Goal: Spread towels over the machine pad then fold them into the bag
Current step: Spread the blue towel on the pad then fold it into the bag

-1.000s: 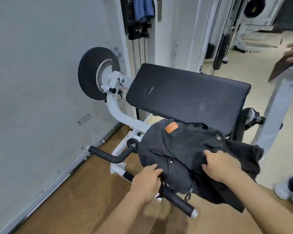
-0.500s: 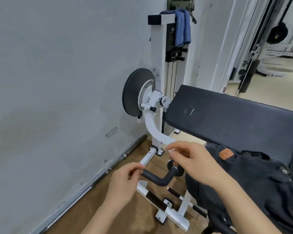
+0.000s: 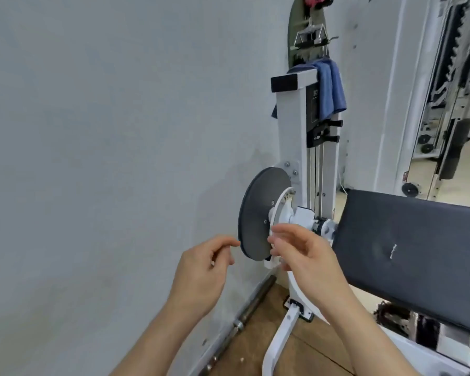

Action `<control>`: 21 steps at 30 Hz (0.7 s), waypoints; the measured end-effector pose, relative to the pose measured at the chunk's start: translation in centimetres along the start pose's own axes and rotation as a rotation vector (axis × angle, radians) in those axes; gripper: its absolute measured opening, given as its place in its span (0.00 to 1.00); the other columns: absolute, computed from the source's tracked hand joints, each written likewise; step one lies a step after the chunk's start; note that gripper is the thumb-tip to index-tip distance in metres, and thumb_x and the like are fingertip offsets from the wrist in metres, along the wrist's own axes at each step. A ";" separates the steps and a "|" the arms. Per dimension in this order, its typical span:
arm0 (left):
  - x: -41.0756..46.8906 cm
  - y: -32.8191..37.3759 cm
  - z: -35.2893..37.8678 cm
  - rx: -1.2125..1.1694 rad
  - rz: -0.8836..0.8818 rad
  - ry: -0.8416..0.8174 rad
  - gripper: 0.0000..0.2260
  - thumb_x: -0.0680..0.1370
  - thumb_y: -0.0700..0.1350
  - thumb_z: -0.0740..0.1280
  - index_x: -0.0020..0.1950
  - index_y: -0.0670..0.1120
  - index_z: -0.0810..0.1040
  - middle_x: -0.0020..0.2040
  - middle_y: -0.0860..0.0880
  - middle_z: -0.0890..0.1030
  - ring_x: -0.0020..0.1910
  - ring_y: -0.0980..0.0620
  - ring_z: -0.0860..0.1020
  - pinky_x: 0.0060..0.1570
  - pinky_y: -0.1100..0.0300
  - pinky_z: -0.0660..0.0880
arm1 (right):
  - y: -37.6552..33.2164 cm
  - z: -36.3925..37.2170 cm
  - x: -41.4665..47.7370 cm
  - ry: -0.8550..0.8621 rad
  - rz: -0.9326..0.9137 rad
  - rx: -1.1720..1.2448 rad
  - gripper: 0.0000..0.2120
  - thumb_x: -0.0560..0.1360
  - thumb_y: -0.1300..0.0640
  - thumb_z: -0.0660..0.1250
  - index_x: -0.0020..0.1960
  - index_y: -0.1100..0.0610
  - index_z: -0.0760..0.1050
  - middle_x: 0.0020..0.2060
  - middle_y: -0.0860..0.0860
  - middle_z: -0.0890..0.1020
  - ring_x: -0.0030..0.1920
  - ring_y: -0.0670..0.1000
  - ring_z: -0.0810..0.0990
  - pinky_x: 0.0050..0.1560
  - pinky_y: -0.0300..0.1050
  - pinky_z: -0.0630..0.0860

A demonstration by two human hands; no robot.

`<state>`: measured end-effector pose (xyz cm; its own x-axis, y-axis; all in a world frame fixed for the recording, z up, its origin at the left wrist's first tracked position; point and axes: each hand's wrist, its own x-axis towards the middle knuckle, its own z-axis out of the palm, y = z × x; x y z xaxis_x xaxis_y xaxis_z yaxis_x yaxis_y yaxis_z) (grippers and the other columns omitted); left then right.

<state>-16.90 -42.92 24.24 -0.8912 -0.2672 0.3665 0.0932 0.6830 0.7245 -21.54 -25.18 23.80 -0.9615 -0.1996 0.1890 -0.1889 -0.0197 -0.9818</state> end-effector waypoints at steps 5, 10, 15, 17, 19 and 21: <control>9.7 -1.4 -0.8 0.067 0.164 -0.021 0.16 0.78 0.35 0.62 0.51 0.54 0.83 0.46 0.61 0.81 0.48 0.66 0.76 0.44 0.73 0.70 | -1.7 3.2 7.7 0.056 -0.098 -0.145 0.16 0.79 0.57 0.64 0.65 0.46 0.74 0.59 0.43 0.79 0.53 0.36 0.77 0.60 0.42 0.74; 17.6 -6.0 0.3 0.111 0.204 -0.193 0.12 0.79 0.41 0.61 0.52 0.53 0.83 0.40 0.56 0.83 0.41 0.58 0.80 0.48 0.61 0.75 | -0.1 5.7 14.5 0.065 -0.092 -0.590 0.17 0.78 0.54 0.63 0.67 0.48 0.72 0.55 0.44 0.79 0.52 0.45 0.78 0.52 0.45 0.77; 21.7 -13.7 1.9 0.124 0.272 -0.355 0.12 0.78 0.39 0.63 0.53 0.52 0.83 0.45 0.53 0.83 0.42 0.54 0.78 0.50 0.60 0.74 | 4.3 9.5 17.7 0.013 0.040 -0.872 0.12 0.78 0.57 0.62 0.60 0.52 0.79 0.48 0.46 0.82 0.47 0.46 0.79 0.51 0.42 0.75; 23.7 -15.4 2.2 0.088 0.235 -0.425 0.10 0.79 0.42 0.63 0.52 0.53 0.83 0.39 0.54 0.83 0.39 0.54 0.79 0.46 0.57 0.76 | 5.8 10.7 18.7 0.054 0.144 -0.698 0.10 0.78 0.57 0.63 0.57 0.52 0.80 0.45 0.47 0.84 0.45 0.47 0.82 0.50 0.43 0.78; 26.0 -16.2 2.5 0.056 0.239 -0.463 0.11 0.80 0.42 0.61 0.52 0.53 0.82 0.35 0.56 0.80 0.36 0.55 0.77 0.42 0.59 0.74 | 6.4 11.2 19.5 0.161 0.243 -0.378 0.09 0.79 0.57 0.64 0.55 0.53 0.81 0.43 0.50 0.86 0.42 0.49 0.84 0.46 0.44 0.79; 28.7 -16.2 2.7 0.030 0.270 -0.455 0.13 0.80 0.40 0.61 0.53 0.53 0.82 0.38 0.57 0.80 0.39 0.56 0.77 0.43 0.62 0.71 | 6.0 11.3 20.9 0.267 0.266 -0.130 0.09 0.80 0.56 0.64 0.56 0.54 0.80 0.44 0.52 0.86 0.44 0.52 0.85 0.48 0.49 0.81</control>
<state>-45.21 -59.81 21.47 -0.9405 0.2384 0.2423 0.3390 0.7078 0.6198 -40.48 -40.55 21.59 -0.9951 0.0807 -0.0568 0.0667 0.1258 -0.9898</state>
